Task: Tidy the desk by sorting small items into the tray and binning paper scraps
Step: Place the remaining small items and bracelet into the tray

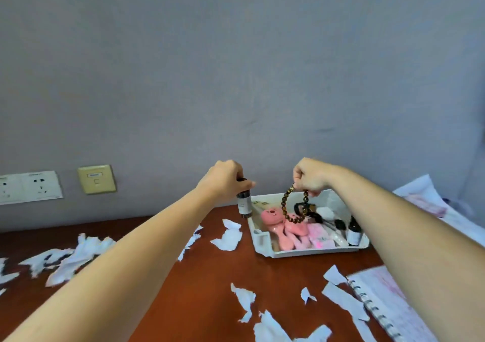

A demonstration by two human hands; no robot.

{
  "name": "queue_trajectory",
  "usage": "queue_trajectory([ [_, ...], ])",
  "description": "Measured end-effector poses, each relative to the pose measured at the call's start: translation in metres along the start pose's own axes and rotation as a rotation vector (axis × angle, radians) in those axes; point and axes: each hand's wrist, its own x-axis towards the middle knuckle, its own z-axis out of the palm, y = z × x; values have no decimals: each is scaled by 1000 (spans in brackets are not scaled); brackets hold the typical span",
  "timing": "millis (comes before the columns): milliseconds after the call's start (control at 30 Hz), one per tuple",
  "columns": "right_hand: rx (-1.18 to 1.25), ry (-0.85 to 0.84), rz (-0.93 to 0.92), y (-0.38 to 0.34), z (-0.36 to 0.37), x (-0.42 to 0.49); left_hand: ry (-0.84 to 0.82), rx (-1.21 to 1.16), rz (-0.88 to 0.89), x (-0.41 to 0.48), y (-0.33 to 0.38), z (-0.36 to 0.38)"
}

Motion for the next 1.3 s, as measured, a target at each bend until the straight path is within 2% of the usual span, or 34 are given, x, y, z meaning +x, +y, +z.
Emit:
queue_trajectory([
  [200,-12,103,80,72,4,18,-20,-66,25,51,45,54],
  [433,16,115,151,118,18,35,-54,0,17,89,64,95],
  [633,-13,32,165,149,33,49,-103,124,41,112,69,137],
  [733,-19,-21,156,152,40,52,-140,173,50,115,68,148],
  [1000,-33,-36,157,153,55,58,-172,261,65,114,62,164],
  [1167,-23,-2,131,142,49,53,-146,318,137,106,62,153],
  [1300,-29,-12,113,130,40,40,-213,383,219,91,62,136],
])
